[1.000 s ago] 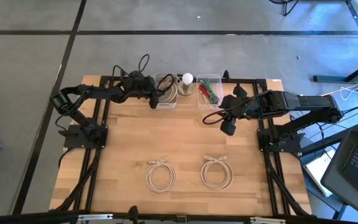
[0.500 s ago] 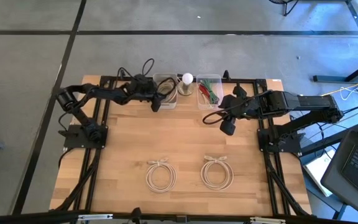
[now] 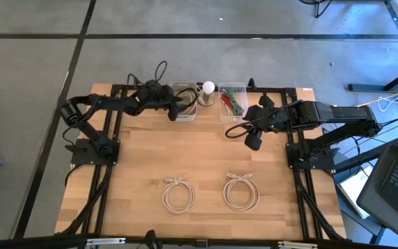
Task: Pick & Place USB Port
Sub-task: Put the left light brown HDMI cable into the gray bin
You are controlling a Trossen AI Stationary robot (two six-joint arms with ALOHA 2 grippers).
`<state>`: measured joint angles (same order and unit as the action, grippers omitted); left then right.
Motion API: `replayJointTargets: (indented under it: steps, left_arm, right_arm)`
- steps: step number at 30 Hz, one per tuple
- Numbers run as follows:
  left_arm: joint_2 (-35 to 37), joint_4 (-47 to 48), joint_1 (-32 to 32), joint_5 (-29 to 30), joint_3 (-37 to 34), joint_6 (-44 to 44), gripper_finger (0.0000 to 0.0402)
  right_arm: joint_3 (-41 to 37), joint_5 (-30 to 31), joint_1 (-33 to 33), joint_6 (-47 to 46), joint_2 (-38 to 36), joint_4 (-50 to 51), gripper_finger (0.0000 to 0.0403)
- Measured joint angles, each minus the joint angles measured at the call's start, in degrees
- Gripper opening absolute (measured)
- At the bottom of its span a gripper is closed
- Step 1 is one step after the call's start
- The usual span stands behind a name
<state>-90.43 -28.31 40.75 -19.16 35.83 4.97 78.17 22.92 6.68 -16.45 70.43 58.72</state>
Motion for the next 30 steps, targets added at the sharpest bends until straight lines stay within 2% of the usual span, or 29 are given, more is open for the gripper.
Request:
replayJointTargets:
  steps: [2,7,10,13,16,19,22,24,27,30]
  left_arm:
    - [2.6,0.0,0.0,-1.0,0.0,0.1,0.0206]
    - [8.6,2.3,-1.9,-10.4,0.0,3.3,0.0208]
    - [10.9,10.4,-7.1,-12.9,0.1,1.7,0.0209]
    - [12.4,21.3,-14.7,-12.3,0.1,-1.3,0.0209]
    - [13.1,30.2,-23.0,-12.0,0.1,0.4,0.0209]
    - [13.1,34.9,-32.4,-7.5,0.1,4.9,0.0209]
    - [11.5,35.6,-42.5,0.0,0.0,7.6,0.0209]
    - [10.6,34.6,-48.2,2.4,0.0,9.5,0.0209]
    - [9.7,33.5,-54.2,7.5,0.0,13.7,0.0209]
    - [9.7,32.9,-57.5,13.5,0.0,17.5,0.0209]
  right_arm:
    - [0.0,0.0,0.0,0.1,0.0,0.0,0.0133]
    - [0.0,0.0,0.0,0.1,0.0,0.0,0.0133]
    - [0.0,0.0,0.0,0.1,0.0,0.0,0.0133]
    - [0.0,0.0,0.0,0.1,0.0,-0.2,0.0133]
    - [0.0,0.0,0.0,0.0,0.0,-0.2,0.0133]
    - [0.0,0.0,0.0,0.0,0.0,-0.2,0.0133]
    - [0.0,0.0,0.0,0.0,0.0,-1.0,0.0133]
    - [0.0,0.0,0.0,0.2,0.0,-1.8,0.0133]
    - [0.0,0.0,0.0,0.2,0.0,-2.2,0.0133]
    - [0.0,0.0,0.0,0.3,0.0,-2.2,0.0133]
